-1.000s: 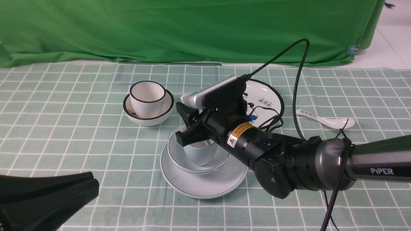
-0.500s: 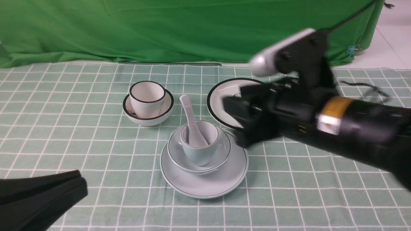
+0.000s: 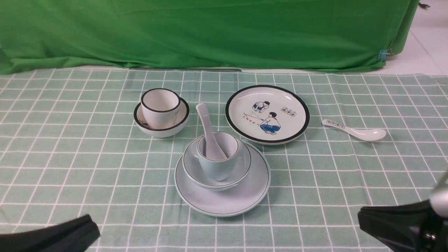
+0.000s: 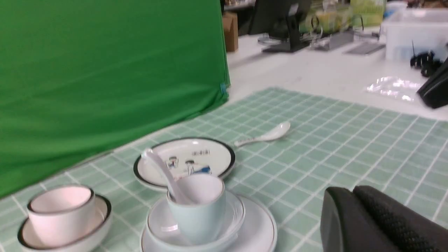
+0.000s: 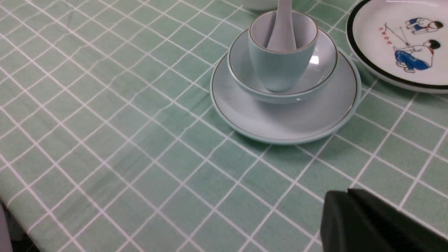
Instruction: Place the bowls on the plates on the blue tablecloth, put the cups on the bowls, and place the spoons in the cups.
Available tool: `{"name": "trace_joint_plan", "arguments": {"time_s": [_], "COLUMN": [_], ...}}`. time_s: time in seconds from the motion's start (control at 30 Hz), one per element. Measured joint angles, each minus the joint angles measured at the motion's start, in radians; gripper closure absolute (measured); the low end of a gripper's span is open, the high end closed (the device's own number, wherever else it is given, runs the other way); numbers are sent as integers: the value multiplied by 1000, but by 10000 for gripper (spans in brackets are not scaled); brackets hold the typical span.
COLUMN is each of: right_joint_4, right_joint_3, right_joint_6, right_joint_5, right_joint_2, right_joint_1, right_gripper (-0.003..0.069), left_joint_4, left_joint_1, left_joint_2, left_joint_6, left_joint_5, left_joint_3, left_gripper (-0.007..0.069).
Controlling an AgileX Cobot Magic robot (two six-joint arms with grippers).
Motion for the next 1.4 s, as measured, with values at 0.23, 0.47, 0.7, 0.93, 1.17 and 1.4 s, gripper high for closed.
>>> {"name": "trace_joint_plan", "arguments": {"time_s": [0.23, 0.47, 0.7, 0.93, 1.17, 1.4], "right_joint_4": [0, 17, 49, 47, 25, 22], "right_joint_3": [44, 75, 330, 533, 536, 536], "right_joint_6": [0, -81, -260, -271, -272, -268], "right_joint_5": [2, 3, -10, -96, -74, -72], "right_joint_2": [-49, -170, -451, -670, -688, -688], "right_joint_1": [0, -206, -549, -697, -716, -716], "right_gripper": [596, 621, 643, 643, 643, 629], "left_joint_4": [1, 13, 32, 35, 35, 36], "left_joint_1": [0, 0, 0, 0, 0, 0], "left_joint_2": [0, 0, 0, 0, 0, 0], "left_joint_6": [0, 0, 0, 0, 0, 0], "left_joint_5": [1, 38, 43, 43, 44, 44], "left_joint_3": [64, 72, 72, 72, 72, 72], "left_gripper": [612, 612, 612, 612, 612, 612]}}
